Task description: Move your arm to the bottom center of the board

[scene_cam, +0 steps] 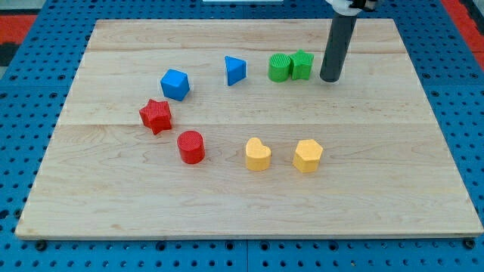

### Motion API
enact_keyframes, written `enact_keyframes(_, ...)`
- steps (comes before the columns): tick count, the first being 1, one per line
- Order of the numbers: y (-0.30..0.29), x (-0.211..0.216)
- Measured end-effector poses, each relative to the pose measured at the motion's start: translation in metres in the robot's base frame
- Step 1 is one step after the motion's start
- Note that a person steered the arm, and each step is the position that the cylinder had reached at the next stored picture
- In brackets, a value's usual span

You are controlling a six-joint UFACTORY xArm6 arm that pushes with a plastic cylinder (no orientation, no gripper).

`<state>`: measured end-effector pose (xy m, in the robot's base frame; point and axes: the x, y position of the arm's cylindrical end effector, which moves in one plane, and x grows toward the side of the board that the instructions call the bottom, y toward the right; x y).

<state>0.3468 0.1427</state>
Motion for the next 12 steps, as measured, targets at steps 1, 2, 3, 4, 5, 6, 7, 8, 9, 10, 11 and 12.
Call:
enact_keyframes(1,0.007,0.002)
enact_keyframes(2,0.013,0.002)
enact_keyframes(3,0.022,0.002)
enact_keyframes(4,0.027,0.002)
enact_keyframes(5,0.015,0.010)
enact_keyframes(6,0.026,0.051)
enact_keyframes(7,0.060,0.162)
enact_keyframes(8,0.055,0.270)
enact_keyframes(9,0.042,0.272)
enact_keyframes(10,0.025,0.272)
enact_keyframes(11,-0.004,0.272)
enact_keyframes(12,-0.020,0.272)
